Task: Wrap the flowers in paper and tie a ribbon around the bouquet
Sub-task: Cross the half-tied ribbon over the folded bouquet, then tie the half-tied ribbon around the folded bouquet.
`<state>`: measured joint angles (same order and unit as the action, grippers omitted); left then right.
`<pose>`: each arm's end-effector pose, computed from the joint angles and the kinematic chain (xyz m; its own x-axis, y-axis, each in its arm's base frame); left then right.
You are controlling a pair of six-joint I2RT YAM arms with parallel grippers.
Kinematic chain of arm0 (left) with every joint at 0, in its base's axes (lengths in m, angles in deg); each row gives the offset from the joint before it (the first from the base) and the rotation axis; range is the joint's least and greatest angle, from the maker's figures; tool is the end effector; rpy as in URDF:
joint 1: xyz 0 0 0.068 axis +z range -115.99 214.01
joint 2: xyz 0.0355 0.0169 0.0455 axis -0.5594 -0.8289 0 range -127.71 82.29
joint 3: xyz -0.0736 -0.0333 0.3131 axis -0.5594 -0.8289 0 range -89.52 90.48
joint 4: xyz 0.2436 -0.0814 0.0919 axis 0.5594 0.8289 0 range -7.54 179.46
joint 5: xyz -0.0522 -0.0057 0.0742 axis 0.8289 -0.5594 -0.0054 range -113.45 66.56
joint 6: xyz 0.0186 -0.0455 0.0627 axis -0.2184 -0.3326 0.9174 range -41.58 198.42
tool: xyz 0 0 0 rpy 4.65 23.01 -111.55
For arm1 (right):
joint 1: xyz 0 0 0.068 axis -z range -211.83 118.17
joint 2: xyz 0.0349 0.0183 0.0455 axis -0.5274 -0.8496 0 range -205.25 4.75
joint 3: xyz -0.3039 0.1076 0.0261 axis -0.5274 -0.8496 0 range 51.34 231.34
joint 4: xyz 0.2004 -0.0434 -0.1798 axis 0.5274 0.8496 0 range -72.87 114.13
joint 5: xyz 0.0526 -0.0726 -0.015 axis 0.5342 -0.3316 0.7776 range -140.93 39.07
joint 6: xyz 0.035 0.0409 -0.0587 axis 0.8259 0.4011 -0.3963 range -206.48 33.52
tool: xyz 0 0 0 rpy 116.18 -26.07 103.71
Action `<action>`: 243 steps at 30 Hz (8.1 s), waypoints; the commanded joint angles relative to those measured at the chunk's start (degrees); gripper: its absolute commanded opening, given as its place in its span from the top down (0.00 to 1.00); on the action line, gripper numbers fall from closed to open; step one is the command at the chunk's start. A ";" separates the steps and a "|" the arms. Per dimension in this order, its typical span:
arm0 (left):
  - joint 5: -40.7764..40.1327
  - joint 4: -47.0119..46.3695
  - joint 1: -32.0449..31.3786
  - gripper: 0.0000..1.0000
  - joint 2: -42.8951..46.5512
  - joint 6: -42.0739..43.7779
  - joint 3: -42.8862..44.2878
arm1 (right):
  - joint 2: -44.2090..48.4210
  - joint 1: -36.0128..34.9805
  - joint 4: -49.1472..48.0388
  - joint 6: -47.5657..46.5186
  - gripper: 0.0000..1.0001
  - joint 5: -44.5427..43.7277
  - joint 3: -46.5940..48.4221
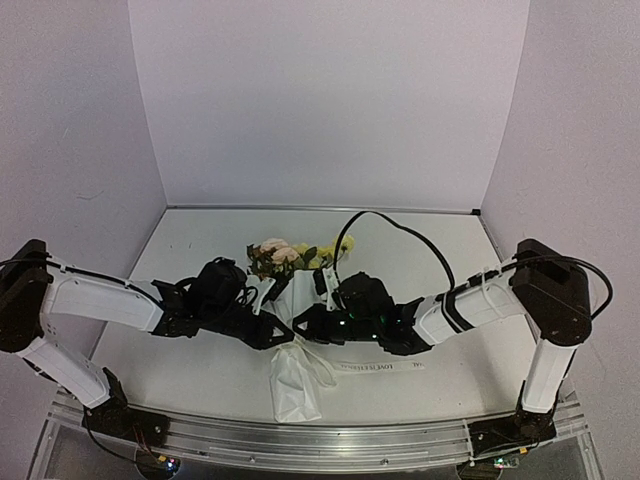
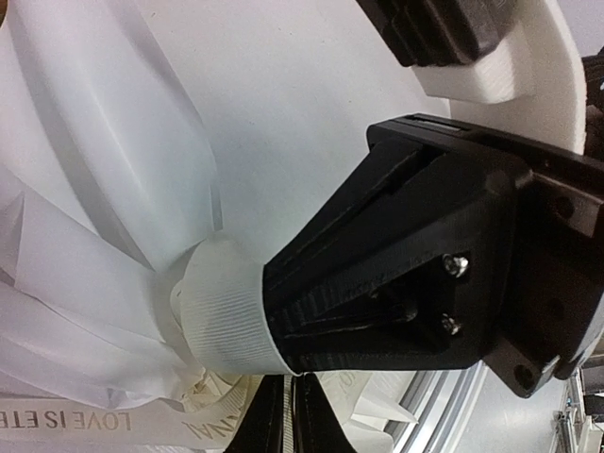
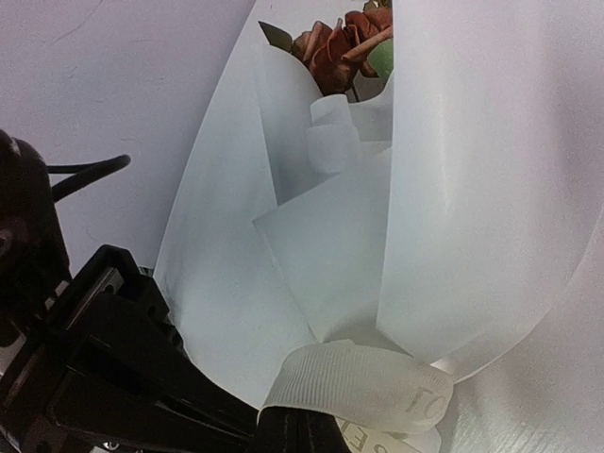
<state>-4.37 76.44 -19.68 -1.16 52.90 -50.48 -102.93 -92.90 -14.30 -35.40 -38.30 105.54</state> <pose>0.1704 -0.2698 0.2042 -0.7253 0.2996 -0.6199 0.6658 0.5342 -0.5209 0.2035 0.3990 0.1909 -0.8548 0.0229 -0.5185 -0.4568 0.4407 0.7727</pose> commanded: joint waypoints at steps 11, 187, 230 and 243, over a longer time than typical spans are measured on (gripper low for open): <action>-6.53 -0.57 1.41 0.78 9.84 -4.60 -1.88 | -3.92 -0.46 -5.52 -4.41 1.00 -0.54 0.01; -13.17 5.56 6.41 1.00 13.16 -19.97 -8.26 | 10.01 -4.81 51.88 -6.65 1.00 -26.17 5.01; -20.33 14.21 20.46 1.00 11.85 -26.76 -14.86 | 13.97 5.41 47.44 16.61 1.00 -30.60 -12.71; -15.11 14.60 32.32 1.00 9.15 -22.84 -13.77 | 20.74 8.11 46.28 21.04 1.00 -33.51 -20.20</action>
<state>-14.35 87.81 7.25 9.45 27.71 -64.48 -84.16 -87.43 22.32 -16.29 -64.20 89.38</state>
